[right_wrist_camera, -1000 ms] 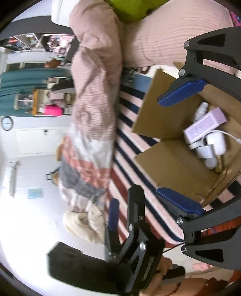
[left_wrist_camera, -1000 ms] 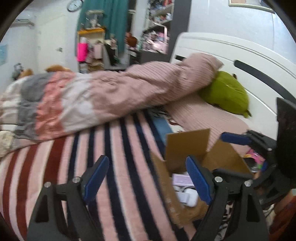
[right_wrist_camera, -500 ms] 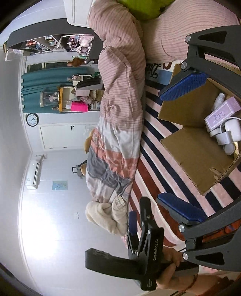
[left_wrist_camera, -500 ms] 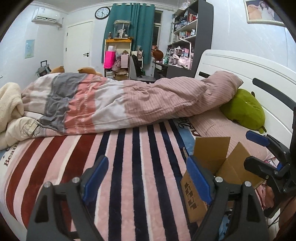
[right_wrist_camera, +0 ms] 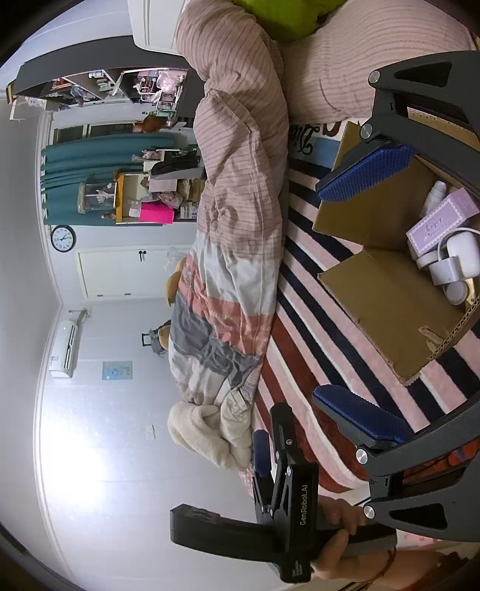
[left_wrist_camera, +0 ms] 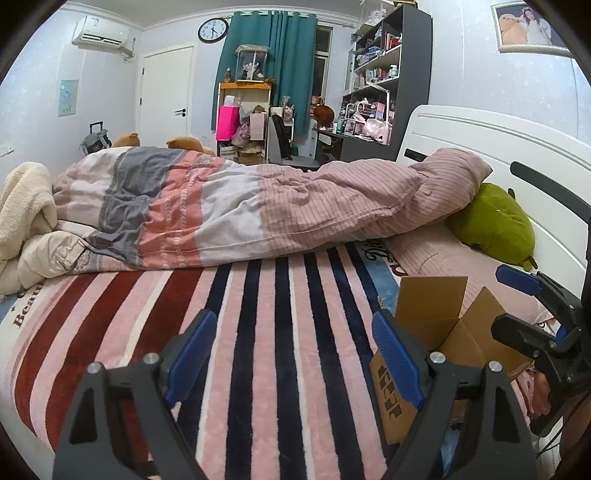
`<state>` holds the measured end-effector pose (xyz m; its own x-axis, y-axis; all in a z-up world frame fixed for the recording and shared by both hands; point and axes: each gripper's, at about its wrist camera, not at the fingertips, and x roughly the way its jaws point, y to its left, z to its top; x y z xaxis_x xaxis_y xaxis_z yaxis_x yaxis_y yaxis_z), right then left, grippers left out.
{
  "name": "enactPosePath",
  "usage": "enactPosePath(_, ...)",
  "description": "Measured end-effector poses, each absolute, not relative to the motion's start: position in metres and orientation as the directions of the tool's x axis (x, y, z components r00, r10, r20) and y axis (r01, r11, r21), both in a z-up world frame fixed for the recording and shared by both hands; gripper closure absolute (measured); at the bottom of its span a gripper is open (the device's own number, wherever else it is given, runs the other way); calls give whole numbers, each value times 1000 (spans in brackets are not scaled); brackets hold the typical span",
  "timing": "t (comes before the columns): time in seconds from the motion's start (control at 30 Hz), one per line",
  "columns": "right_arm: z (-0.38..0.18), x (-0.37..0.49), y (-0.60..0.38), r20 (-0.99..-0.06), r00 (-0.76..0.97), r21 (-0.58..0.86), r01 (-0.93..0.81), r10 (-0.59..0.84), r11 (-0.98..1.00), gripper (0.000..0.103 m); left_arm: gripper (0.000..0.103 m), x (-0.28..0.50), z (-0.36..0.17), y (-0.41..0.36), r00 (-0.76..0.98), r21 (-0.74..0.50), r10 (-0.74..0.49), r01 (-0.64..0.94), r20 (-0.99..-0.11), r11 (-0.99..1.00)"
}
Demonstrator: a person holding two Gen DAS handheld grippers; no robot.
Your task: Organize rigid objects
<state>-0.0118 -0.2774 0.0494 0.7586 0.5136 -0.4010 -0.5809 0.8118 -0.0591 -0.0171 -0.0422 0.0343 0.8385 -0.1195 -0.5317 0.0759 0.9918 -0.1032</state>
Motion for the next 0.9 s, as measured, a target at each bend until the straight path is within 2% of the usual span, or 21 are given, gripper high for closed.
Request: enactPosePath(0.9, 47, -8, -272, -419, 736, -66, -609, 532, 790, 3, 19, -18, 32, -34, 844, -90, -92, 52, -528, 995)
